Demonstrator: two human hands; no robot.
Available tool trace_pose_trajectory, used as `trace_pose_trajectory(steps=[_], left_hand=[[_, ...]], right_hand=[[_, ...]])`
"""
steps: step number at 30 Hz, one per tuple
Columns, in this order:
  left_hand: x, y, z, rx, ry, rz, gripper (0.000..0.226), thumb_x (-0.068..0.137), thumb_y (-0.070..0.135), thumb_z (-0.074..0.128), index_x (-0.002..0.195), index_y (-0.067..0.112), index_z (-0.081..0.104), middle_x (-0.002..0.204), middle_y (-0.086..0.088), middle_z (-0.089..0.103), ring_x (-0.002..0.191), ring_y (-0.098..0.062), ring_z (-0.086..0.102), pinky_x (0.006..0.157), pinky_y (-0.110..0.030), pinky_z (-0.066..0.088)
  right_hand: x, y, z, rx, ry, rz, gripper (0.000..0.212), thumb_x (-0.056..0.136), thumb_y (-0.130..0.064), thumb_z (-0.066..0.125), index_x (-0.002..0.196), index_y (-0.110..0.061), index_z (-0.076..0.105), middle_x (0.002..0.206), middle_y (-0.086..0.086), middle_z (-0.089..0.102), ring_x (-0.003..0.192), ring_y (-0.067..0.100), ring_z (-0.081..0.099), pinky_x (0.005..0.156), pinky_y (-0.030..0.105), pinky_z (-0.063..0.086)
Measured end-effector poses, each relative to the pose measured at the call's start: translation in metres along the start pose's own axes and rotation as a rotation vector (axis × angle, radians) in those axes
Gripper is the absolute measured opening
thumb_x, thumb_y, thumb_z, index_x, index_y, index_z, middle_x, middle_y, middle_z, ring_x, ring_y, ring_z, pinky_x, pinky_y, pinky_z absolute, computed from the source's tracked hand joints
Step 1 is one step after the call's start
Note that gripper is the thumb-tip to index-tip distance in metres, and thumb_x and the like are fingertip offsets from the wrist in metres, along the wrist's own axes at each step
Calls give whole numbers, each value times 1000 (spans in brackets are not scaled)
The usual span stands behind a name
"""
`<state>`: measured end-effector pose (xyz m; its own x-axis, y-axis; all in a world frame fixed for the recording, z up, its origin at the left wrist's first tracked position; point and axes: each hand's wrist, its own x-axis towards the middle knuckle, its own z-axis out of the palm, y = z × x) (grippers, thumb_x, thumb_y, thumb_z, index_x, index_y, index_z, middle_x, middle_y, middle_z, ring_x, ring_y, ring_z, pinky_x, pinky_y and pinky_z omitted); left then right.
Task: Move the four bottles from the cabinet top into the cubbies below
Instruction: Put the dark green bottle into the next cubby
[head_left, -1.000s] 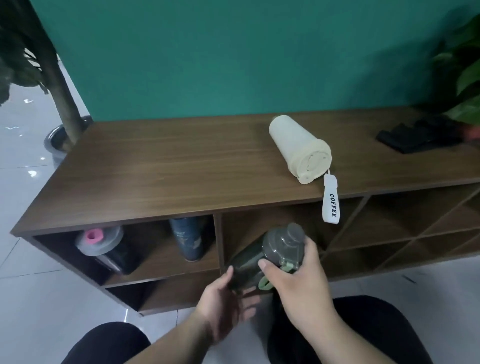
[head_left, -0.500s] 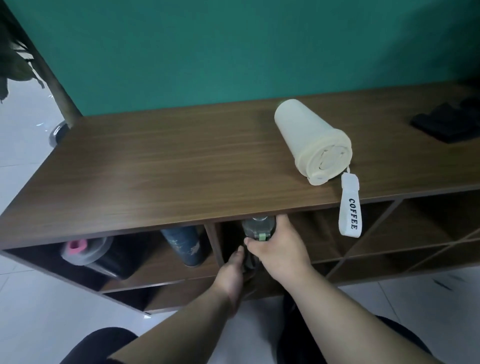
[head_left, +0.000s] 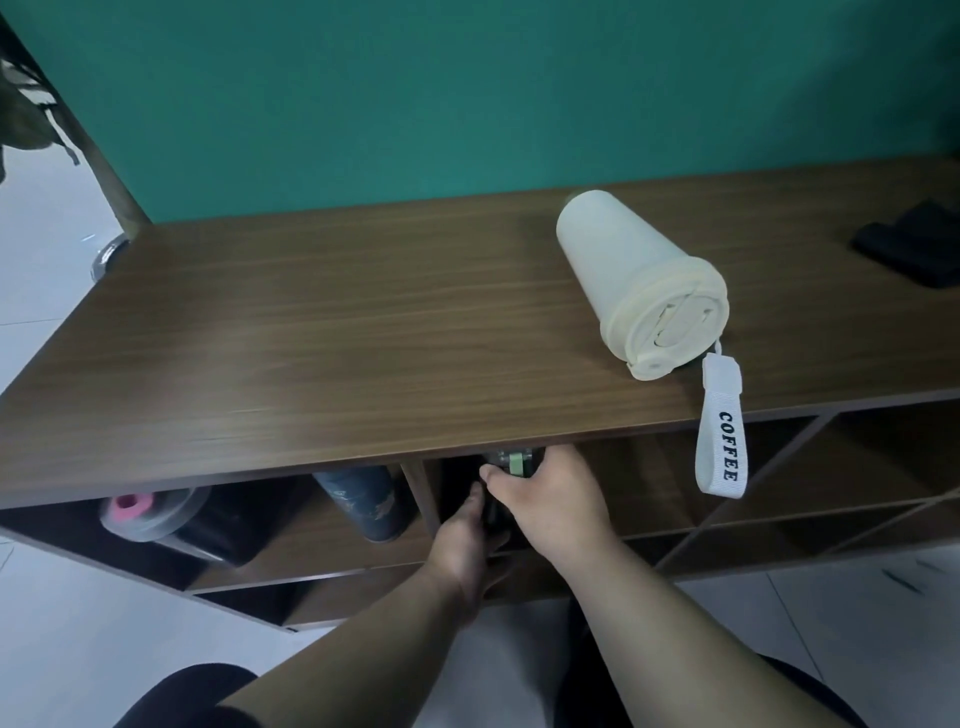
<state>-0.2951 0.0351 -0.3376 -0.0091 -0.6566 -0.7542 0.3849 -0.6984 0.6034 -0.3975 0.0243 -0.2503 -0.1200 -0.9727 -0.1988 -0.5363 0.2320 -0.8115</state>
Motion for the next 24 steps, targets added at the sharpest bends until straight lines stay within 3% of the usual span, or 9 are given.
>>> trace_pose_trajectory(steps=[4,12,15,17,19,20,22,24], left_hand=[[0,1,-2,-19,27,15,62,90,68,45,138,32,58,140,3,63,122,-21,63,84,-40,46],[-16,1,0,24,61,9,55,92,65,42,126,28,64,134,2,65,120,-21,62,94,-44,44],[-27,-3,-2,41,41,-9,45,100,57,37,115,26,66,117,1,70,106,-20,64,91,-40,43],[-35,-12,-6,51,21,-38,49,100,56,38,113,20,69,106,-3,75,95,-21,68,82,-37,46],[-46,-23,-12,77,-13,-69,55,99,57,40,119,16,71,111,-6,78,101,-26,70,83,-38,45],[-52,-27,-14,93,-16,-64,53,99,56,42,119,17,71,112,-7,79,104,-27,70,84,-40,45],[-60,-32,-18,90,-9,-73,48,98,52,47,119,15,71,113,-12,78,105,-32,69,80,-40,46],[-70,-32,-20,73,-25,-86,46,98,46,51,122,10,69,115,-20,74,96,-34,69,73,-38,49]], right_hand=[[-1,5,3,46,-17,-27,43,71,-46,78,108,-28,64,102,-12,69,95,13,65,79,29,49],[-3,7,3,53,-63,30,64,67,-48,81,122,-30,52,118,-12,65,112,15,64,82,27,45],[-12,9,-5,-22,-103,62,77,68,-42,84,131,-26,44,126,-8,58,120,18,59,84,27,42],[-27,6,-17,-87,-150,92,86,74,-42,78,147,-25,36,141,-1,55,126,22,57,88,29,43],[-54,-2,-34,-128,-179,100,77,83,-43,69,152,-26,39,142,-2,59,125,18,59,95,28,44],[-68,-7,-43,-121,-150,52,62,86,-41,67,145,-30,49,131,-10,67,116,10,64,96,26,46],[-95,-21,-63,-32,33,-88,32,85,-35,68,117,-38,66,100,-20,74,92,-1,66,93,29,51],[-108,-42,-89,19,312,-201,23,79,-36,71,101,-40,67,91,-20,68,93,1,61,90,32,50]])
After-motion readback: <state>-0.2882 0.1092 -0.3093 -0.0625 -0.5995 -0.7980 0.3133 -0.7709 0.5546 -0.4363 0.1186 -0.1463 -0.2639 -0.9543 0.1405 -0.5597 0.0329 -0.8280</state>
